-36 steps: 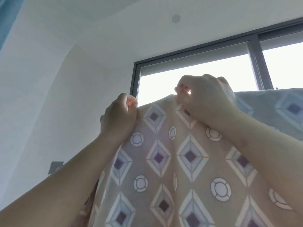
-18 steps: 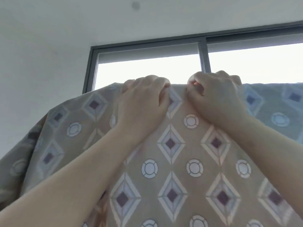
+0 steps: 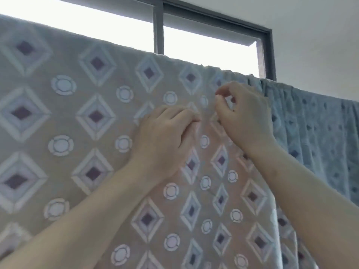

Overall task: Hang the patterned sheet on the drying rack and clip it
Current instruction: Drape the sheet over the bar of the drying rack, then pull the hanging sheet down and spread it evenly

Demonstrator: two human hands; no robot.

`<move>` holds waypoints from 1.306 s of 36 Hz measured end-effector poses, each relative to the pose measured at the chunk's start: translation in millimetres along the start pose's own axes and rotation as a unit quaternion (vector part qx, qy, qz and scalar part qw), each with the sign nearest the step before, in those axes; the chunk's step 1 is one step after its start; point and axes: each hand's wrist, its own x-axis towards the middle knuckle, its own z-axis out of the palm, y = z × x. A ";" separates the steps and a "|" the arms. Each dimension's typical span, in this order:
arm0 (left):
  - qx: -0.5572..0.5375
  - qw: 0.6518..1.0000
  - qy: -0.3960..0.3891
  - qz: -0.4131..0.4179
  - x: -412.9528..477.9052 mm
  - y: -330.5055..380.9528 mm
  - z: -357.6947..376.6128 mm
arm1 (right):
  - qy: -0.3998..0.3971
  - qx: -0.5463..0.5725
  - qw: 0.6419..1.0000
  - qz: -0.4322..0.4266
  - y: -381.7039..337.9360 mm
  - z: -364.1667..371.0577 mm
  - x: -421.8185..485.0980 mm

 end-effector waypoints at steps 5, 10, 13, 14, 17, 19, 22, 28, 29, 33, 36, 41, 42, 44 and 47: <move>-0.090 0.995 -0.027 -0.032 -14.7 55.4 75.3 | -0.047 -0.012 0.996 0.076 90.7 -38.1 -29.4; -0.167 0.982 -0.066 -0.062 -27.4 124.7 165.9 | -0.097 -0.075 0.980 0.159 187.4 -88.4 -71.8; -0.194 0.973 -0.092 -0.079 -34.9 166.8 218.0 | -0.122 -0.145 0.963 0.194 241.2 -119.3 -99.6; -0.205 0.970 -0.100 -0.086 -37.4 180.5 233.7 | -0.135 -0.164 0.955 0.206 258.1 -128.6 -108.1; -0.263 0.949 -0.131 -0.112 -45.3 218.4 280.3 | -0.182 -0.211 0.927 0.252 301.7 -153.7 -131.2; -0.286 0.936 -0.164 -0.123 -51.2 240.6 310.3 | -0.199 -0.226 0.910 0.284 326.2 -167.7 -146.4; -0.307 0.918 -0.218 -0.127 -63.2 269.4 352.9 | -0.219 -0.240 0.886 0.331 361.4 -182.6 -171.6; -0.369 0.868 -0.306 -0.131 -94.0 312.0 432.0 | -0.211 -0.197 0.838 0.463 428.9 -197.6 -221.8; -0.380 0.859 -0.317 -0.133 -98.9 317.2 445.6 | -0.216 -0.199 0.828 0.477 439.9 -198.6 -229.9; -0.411 0.819 -0.368 -0.159 -117.5 337.3 498.2 | -0.225 -0.211 0.788 0.533 479.1 -200.9 -262.1; -0.431 0.787 -0.409 -0.165 -132.0 353.8 533.6 | -0.221 -0.218 0.763 0.567 504.9 -203.6 -281.8; -0.444 0.757 -0.454 -0.151 -154.0 381.2 584.1 | -0.225 -0.237 0.721 0.611 547.2 -213.3 -309.8; -0.448 0.746 -0.467 -0.156 -158.2 387.1 592.6 | -0.226 -0.240 0.715 0.617 555.7 -216.6 -314.6; -0.451 0.726 -0.493 -0.162 -164.4 396.0 611.6 | -0.219 -0.244 0.707 0.627 573.2 -222.0 -323.6; -0.446 0.712 -0.513 -0.175 -165.9 408.7 643.7 | -0.210 -0.237 0.696 0.644 600.9 -227.2 -331.7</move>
